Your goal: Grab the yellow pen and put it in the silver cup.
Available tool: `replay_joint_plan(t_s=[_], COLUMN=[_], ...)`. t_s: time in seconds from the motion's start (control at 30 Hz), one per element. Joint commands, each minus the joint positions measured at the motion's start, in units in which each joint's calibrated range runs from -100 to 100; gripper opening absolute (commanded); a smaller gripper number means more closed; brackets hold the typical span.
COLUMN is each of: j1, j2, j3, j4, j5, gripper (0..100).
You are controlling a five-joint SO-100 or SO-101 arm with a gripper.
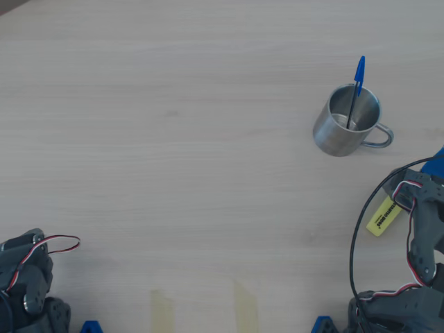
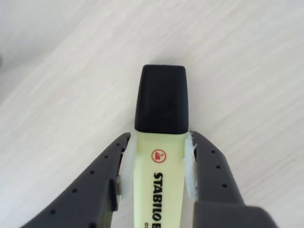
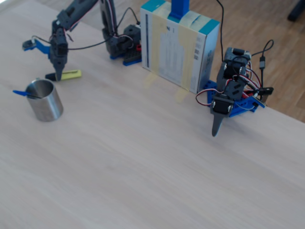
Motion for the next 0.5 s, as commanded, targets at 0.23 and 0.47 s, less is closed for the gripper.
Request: replay_joint_plan(t_s=[0.23,0.47], j1=[-1.3,-2.0], j2=[-5.9,-8.9], j3=[-0.1,-0.2], j4=[-0.5,-0.9], j5=[0.3,0.3], gripper=[9,9])
